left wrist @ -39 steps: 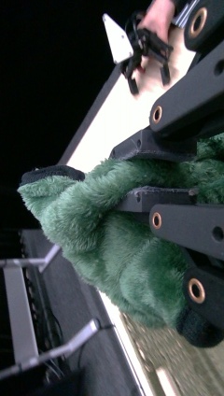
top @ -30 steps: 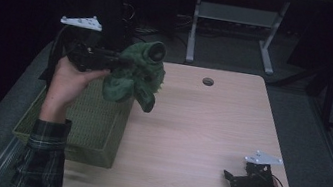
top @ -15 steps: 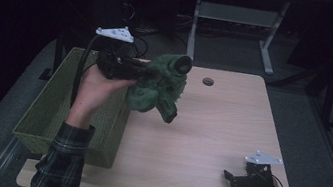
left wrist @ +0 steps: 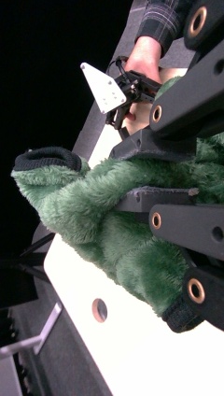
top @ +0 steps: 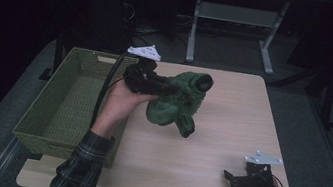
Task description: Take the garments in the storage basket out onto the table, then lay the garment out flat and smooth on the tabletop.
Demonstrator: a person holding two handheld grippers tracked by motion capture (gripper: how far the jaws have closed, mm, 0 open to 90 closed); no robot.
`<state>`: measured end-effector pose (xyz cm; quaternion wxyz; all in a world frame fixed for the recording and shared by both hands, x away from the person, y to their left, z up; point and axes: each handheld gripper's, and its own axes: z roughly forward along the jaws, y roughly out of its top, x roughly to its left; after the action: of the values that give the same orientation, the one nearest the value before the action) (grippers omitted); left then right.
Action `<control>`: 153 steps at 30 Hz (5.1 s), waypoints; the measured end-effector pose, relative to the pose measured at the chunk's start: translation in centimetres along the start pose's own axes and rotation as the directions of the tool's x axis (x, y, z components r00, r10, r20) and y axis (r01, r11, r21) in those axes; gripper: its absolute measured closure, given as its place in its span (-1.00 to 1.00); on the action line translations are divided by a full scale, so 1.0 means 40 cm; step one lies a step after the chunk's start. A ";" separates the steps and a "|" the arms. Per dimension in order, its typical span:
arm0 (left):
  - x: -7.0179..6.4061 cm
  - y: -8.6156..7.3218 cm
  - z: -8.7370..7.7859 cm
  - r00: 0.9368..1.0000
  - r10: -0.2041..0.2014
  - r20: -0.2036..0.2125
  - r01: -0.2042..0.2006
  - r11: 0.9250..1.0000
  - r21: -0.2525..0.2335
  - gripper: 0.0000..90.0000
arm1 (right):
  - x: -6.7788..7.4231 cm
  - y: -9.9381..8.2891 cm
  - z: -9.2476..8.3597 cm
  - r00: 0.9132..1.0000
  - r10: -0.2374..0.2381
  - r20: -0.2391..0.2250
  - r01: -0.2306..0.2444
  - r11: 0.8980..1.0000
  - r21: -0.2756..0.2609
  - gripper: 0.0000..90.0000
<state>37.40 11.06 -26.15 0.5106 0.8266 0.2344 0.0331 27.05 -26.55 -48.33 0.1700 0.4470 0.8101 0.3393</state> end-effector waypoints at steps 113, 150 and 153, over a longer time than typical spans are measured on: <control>-0.119 -0.439 0.314 0.999 0.037 0.033 -0.045 0.958 0.282 0.37 | 0.151 0.059 0.001 0.972 -0.075 -0.224 0.068 0.997 -0.035 -0.20; -0.037 -0.444 0.168 0.990 -0.099 -0.101 0.118 0.971 0.208 0.61 | 0.031 0.020 -0.071 0.986 0.048 -0.157 -0.046 0.999 0.016 0.76; -0.040 -0.426 0.146 0.988 -0.105 -0.112 0.123 0.978 0.167 0.52 | 0.022 0.018 -0.071 0.987 0.061 -0.152 -0.059 0.998 0.016 0.58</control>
<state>31.67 11.82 -43.27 0.4252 0.8502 0.3093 0.0255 25.36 -26.67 -45.79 0.0946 0.4450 0.8088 0.3727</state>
